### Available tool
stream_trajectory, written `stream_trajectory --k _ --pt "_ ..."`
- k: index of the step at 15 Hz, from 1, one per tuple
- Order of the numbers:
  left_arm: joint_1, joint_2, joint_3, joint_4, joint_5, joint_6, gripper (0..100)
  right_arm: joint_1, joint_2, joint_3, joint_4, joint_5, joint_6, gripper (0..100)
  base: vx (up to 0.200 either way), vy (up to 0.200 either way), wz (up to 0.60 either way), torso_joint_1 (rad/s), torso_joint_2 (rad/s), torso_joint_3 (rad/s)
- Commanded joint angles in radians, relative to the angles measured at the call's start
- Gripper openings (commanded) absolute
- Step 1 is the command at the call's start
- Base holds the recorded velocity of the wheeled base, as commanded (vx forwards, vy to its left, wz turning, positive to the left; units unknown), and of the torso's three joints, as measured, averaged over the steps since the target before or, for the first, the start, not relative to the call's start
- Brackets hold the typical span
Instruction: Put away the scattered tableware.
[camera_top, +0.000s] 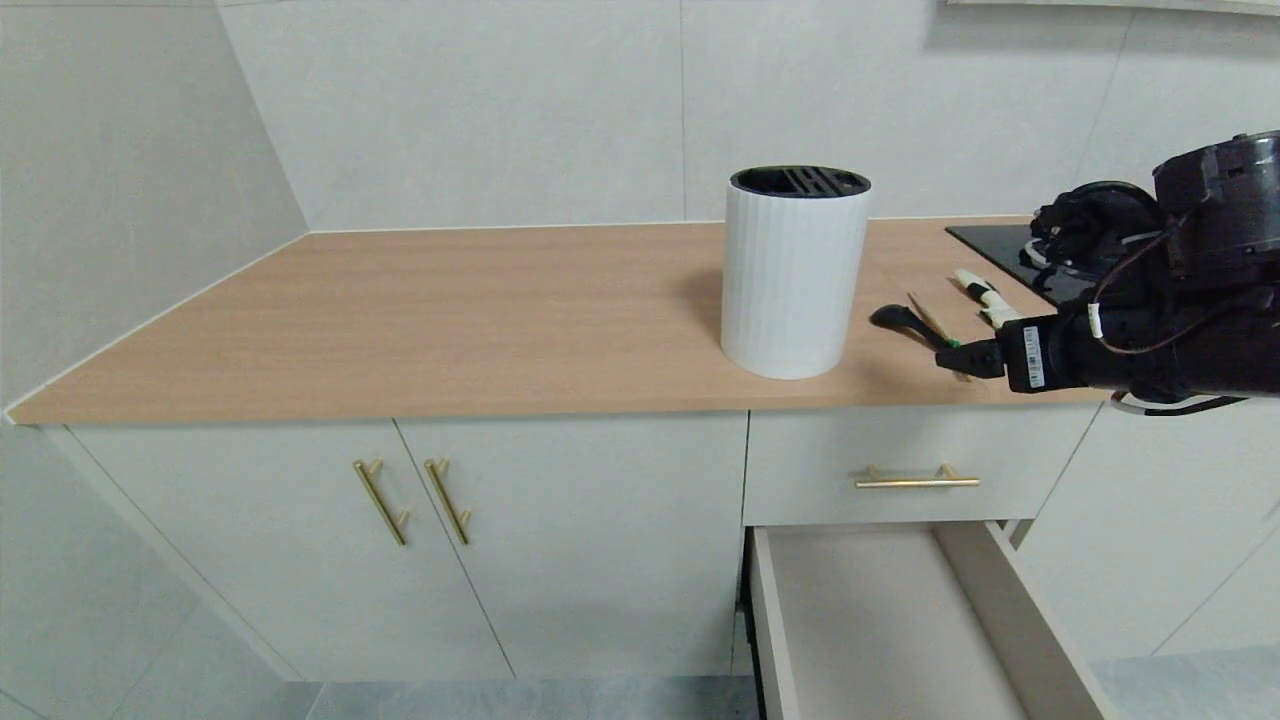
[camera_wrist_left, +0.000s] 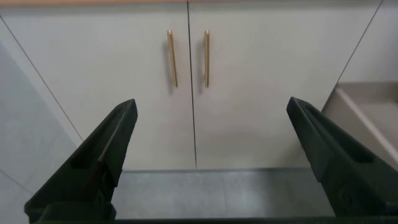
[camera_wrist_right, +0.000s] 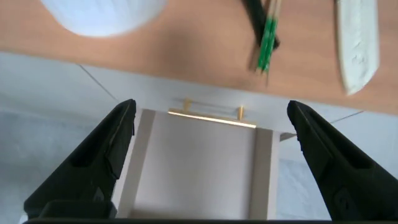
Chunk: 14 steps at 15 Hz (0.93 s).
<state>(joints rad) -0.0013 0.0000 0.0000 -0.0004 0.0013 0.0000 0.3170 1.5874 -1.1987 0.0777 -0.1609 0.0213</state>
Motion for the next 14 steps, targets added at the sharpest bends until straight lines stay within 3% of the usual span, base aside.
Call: stream_trajectory --k 1,6,9,14 --pt "0.000 0.002 0.000 0.000 0.000 0.000 100 -0.018 0.040 -0.001 -0.036 -0.005 0.000 100 0.000 0.000 0.00 0.193 -0.48 -0.281" --pt "0.000 0.000 0.000 0.000 0.000 0.000 100 -0.058 0.164 -0.061 -0.139 -0.023 0.037 100 0.000 0.000 0.00 0.065 -0.14 -0.079" --pt "0.000 0.002 0.000 -0.001 0.000 0.000 100 -0.058 0.190 -0.157 0.019 -0.026 0.121 100 0.000 0.000 0.00 0.000 0.00 0.000" --pt "0.000 0.000 0.000 -0.001 0.000 0.000 100 -0.079 0.273 -0.194 0.042 -0.065 0.158 100 0.000 0.000 0.00 0.000 0.00 0.000"
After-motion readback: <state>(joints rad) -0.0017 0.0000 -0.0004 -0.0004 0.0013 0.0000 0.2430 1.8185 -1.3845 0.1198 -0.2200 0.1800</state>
